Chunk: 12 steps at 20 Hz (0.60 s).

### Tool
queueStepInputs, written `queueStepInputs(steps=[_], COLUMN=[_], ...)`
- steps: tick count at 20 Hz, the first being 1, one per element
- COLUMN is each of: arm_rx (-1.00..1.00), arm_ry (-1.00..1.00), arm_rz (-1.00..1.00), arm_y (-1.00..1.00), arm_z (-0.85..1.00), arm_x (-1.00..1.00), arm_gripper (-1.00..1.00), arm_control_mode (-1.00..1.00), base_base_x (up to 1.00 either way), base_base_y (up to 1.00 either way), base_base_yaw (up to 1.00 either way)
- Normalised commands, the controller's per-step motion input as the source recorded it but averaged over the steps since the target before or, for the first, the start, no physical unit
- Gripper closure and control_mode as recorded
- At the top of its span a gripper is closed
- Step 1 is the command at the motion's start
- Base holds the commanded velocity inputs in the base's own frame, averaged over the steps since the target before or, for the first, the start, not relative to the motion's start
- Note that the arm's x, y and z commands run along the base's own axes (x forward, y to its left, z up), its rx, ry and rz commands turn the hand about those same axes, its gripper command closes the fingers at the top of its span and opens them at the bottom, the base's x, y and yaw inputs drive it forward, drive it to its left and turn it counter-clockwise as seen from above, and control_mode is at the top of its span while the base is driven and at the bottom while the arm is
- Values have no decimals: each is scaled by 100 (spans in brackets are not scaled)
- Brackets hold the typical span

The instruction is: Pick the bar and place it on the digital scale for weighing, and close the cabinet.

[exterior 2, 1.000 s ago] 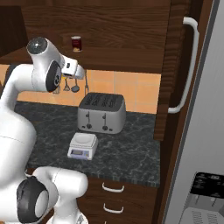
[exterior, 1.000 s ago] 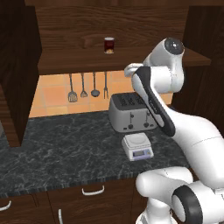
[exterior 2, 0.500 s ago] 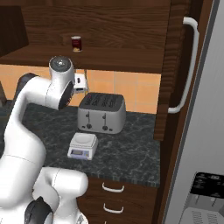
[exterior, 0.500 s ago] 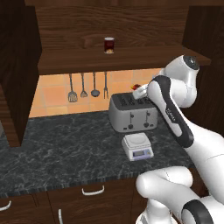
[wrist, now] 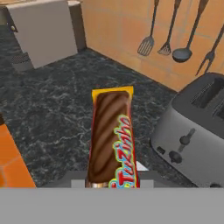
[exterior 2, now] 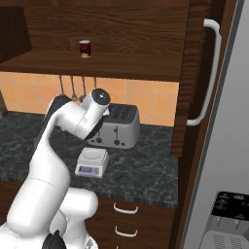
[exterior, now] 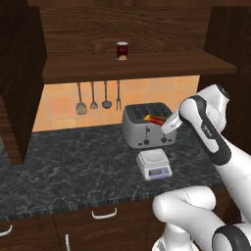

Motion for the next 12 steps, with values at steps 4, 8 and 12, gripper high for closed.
queueStepInputs(steps=[4,8,12], arm_rx=[0,0,-3], arm_ry=[1,7,21], arm_rz=[30,18,12], arm_y=[-5,0,0], arm_z=[-67,-69,-65], arm_x=[12,20,15], arm_gripper=[100,100,100], arm_control_mode=[-100,-100,-100], base_base_x=[0,0,0], base_base_y=[0,0,0], base_base_yaw=[0,0,0])
